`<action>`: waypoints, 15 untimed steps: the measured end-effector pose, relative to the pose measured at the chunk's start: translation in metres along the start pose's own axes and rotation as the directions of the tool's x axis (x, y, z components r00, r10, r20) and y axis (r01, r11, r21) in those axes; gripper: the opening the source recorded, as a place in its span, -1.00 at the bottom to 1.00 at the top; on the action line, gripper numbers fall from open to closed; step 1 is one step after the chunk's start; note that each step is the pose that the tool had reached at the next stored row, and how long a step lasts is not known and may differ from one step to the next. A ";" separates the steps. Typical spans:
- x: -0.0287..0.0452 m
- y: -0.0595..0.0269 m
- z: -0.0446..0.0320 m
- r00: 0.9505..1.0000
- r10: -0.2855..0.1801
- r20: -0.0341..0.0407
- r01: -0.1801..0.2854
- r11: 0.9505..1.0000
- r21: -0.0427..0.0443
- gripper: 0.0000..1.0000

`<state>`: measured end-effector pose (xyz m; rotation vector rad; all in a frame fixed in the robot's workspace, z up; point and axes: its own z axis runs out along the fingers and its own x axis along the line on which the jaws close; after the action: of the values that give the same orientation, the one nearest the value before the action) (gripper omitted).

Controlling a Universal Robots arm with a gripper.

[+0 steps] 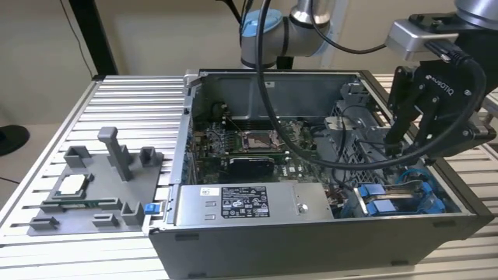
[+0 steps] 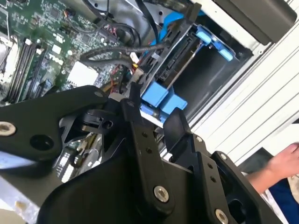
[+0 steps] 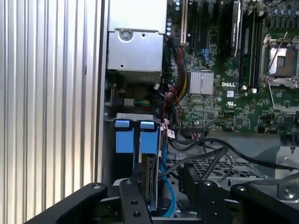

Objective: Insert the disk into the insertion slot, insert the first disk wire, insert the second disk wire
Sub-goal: 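Insert the disk into the insertion slot, then insert the first disk wire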

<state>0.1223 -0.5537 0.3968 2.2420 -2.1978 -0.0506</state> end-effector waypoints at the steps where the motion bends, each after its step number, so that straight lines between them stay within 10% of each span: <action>1: -0.0013 0.0000 0.0003 1.000 0.000 0.000 0.000 1.000 0.008 1.00; 4: -0.0062 0.0004 0.0017 1.000 -0.001 0.000 0.001 1.000 0.029 1.00; 15: -0.0146 0.0028 0.0149 1.000 0.007 0.011 -0.007 0.999 0.041 1.00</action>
<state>0.1188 -0.5388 0.3823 2.2601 -2.2326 -0.0176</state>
